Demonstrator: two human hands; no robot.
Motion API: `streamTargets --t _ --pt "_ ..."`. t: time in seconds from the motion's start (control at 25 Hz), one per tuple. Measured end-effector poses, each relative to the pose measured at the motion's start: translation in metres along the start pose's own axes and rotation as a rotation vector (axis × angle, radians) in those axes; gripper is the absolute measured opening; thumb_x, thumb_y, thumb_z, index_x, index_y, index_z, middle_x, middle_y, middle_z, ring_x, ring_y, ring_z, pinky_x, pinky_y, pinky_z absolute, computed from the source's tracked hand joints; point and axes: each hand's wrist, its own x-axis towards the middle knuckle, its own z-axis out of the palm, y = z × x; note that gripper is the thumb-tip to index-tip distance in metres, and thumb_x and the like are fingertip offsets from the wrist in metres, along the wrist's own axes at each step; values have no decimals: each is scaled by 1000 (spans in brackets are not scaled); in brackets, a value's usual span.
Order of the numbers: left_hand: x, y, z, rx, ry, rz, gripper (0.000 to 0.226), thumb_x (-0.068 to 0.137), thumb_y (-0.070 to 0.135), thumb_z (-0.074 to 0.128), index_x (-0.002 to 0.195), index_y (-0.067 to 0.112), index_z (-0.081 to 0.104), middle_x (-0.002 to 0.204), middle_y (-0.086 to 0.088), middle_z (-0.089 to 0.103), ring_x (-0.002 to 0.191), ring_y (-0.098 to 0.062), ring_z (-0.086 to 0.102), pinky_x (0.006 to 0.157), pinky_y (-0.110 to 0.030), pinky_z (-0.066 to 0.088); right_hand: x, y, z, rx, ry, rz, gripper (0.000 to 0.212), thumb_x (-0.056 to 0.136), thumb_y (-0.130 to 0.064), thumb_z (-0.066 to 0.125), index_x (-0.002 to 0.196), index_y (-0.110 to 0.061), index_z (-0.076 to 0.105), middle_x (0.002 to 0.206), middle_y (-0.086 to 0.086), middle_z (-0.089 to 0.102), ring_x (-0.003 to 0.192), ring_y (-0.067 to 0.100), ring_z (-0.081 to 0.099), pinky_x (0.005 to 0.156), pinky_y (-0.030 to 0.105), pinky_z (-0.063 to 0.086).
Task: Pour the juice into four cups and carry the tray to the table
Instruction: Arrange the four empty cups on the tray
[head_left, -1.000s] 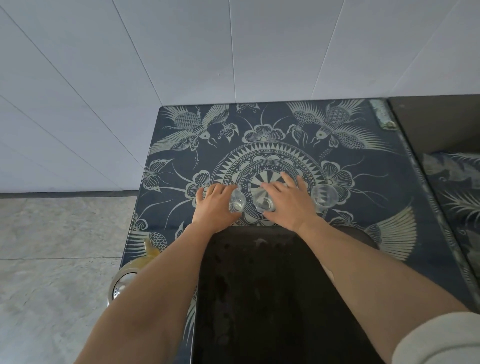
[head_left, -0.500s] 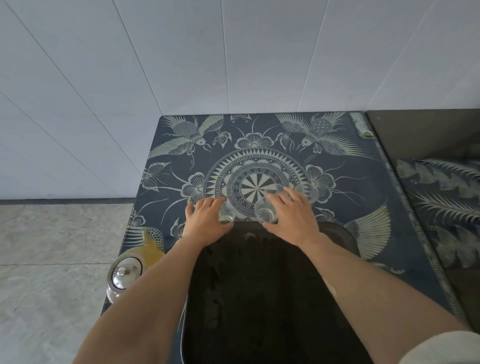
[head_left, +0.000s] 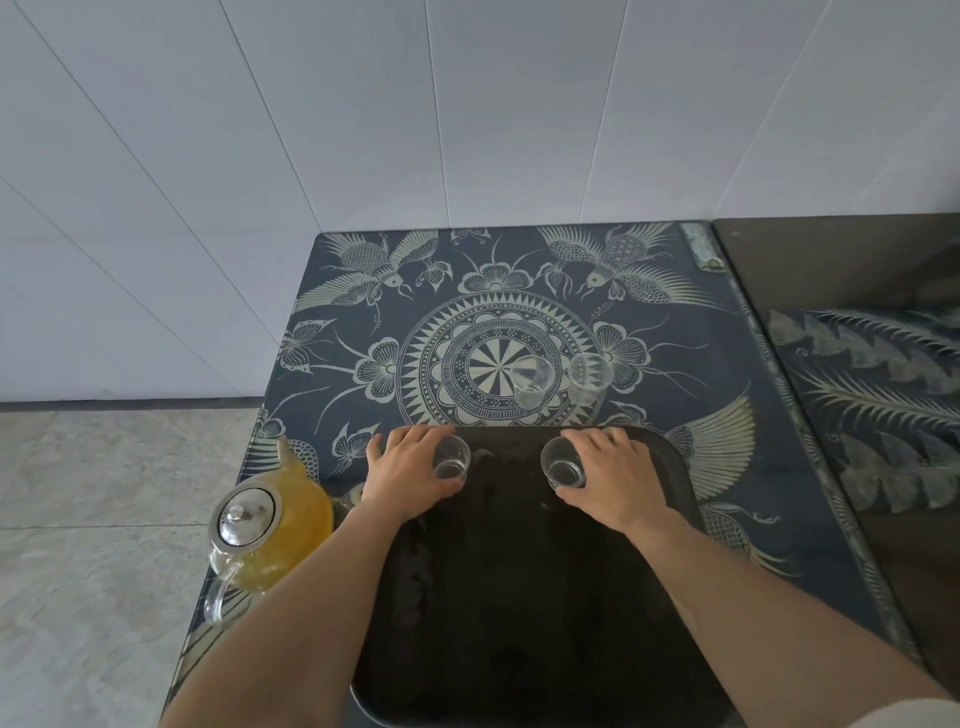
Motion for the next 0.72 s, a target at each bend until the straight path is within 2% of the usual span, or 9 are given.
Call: streamTargets --t 0.52,0.72 --pt "-17 12 13 -33 -57 -50 79 73 55 69 144 37 39 145 6 46 139 -23 38 118 -56 15 -20 14 6 63 -77 102 79 86 -54 70 152 -31 35 149 -6 50 136 24 46 109 46 40" --pt "-18 11 11 -46 -65 -38 91 69 66 68 148 38 32 147 4 42 140 -22 37 118 -53 18 -21 16 5 92 -102 116 91 81 -61 71 156 -32 29 151 -4 47 139 26 43 111 48 39"
